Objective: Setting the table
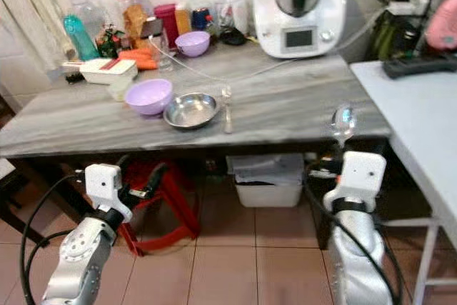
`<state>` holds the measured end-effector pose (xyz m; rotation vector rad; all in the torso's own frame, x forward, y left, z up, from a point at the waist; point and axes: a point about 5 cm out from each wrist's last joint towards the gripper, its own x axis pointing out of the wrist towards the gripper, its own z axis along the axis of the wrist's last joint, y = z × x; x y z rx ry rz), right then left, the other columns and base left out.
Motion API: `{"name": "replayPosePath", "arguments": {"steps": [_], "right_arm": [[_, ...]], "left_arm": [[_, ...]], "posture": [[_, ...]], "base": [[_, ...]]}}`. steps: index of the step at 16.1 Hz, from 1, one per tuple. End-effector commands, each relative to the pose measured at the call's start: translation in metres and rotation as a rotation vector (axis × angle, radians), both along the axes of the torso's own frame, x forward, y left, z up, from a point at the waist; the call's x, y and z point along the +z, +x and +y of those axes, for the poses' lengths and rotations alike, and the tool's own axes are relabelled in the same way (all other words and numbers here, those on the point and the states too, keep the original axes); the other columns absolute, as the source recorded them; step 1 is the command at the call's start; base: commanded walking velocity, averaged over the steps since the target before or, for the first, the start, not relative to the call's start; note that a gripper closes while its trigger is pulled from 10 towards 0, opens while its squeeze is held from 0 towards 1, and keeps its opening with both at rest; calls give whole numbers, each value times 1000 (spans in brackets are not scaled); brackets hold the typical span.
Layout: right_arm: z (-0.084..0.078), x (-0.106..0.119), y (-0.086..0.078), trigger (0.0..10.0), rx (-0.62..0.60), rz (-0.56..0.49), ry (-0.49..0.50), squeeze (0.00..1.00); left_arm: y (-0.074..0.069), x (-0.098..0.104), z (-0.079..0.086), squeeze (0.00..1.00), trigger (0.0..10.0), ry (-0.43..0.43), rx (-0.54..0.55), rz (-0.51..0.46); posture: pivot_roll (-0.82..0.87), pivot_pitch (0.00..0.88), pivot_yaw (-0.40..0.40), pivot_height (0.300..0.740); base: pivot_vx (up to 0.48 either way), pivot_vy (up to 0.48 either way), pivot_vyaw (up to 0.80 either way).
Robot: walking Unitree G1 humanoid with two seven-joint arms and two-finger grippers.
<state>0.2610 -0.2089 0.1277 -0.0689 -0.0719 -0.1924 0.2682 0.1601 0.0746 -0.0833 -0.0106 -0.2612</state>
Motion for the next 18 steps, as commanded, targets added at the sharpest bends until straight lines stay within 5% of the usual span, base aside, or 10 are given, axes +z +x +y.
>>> {"name": "replayPosePath", "arguments": {"steps": [1, 18], "right_arm": [[5, 6, 2, 10000, 18, -20, -1, 0], [8, 5, 6, 10000, 17, -17, 7, 0]], "left_arm": [[1, 3, 2, 0, 10000, 4, 11, -3], [4, 10, -4, 0, 10000, -17, -7, -23]], "posture": [[-141, 0, 125, 740], [-138, 0, 133, 740]], "base": [[337, 0, 0], [271, 0, 177]]}}
